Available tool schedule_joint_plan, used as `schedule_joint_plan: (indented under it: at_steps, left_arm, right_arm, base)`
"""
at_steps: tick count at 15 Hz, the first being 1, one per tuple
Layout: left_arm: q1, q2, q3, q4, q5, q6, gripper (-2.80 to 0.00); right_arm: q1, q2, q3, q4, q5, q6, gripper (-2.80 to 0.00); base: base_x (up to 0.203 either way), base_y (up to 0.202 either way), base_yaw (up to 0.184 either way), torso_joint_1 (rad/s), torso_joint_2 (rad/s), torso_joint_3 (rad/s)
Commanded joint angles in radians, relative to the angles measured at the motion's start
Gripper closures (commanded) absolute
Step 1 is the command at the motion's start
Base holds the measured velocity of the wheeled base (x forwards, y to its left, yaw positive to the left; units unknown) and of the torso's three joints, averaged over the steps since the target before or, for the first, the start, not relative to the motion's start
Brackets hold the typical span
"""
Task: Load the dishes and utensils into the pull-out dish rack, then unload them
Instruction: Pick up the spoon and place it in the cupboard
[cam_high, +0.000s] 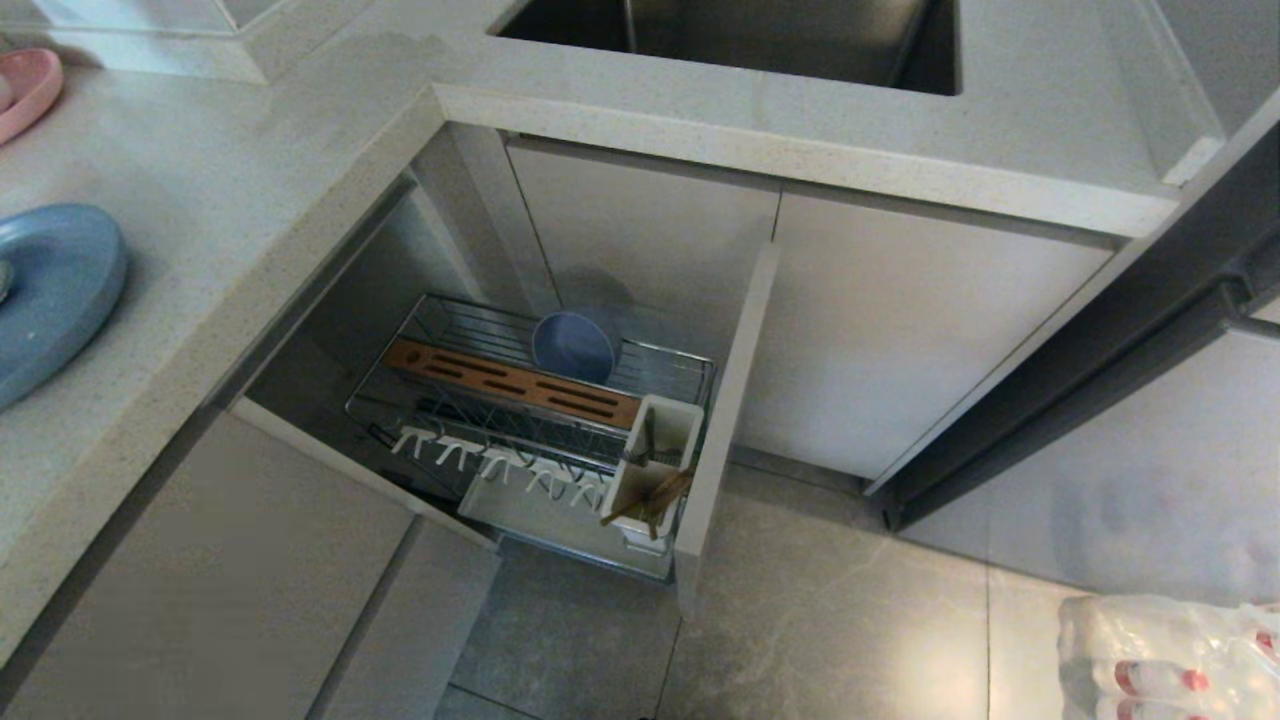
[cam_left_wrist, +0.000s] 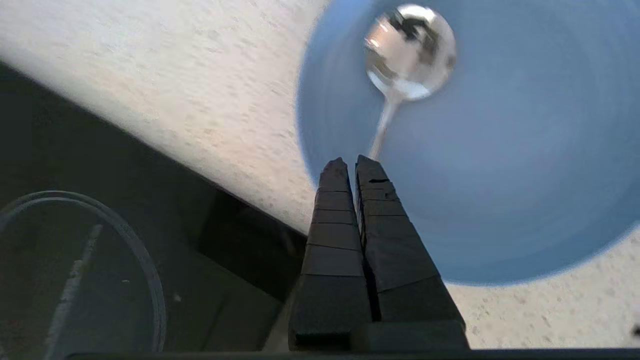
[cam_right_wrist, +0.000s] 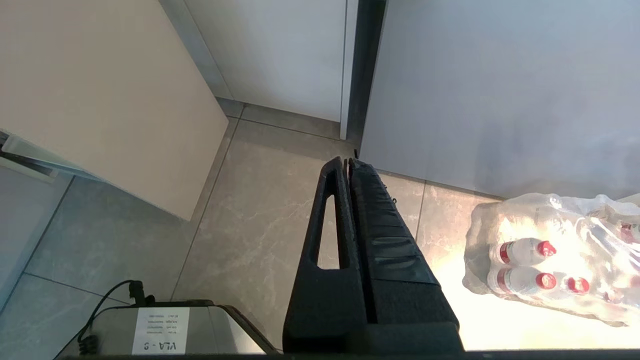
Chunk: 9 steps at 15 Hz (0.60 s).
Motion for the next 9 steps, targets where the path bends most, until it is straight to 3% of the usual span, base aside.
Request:
schedule_joint_plan:
  at_steps: [1,9]
  left_arm:
    - [-0.003,0.034,-0.018,0.025,-0.006,0.025,0.0]
    - [-0.032,0.077,-0.017,0.052,0.003,0.078,0.0]
  right_arm:
    - [0.0,0.002,0.0,0.0,0.0,0.0,0.0]
    - [0.0,0.002,0.0,0.0,0.0,0.0,0.0]
  base:
    - [0.0,0.0,0.0,0.0,0.0,0.0]
    - [0.0,0.0,0.0,0.0,0.0,0.0]
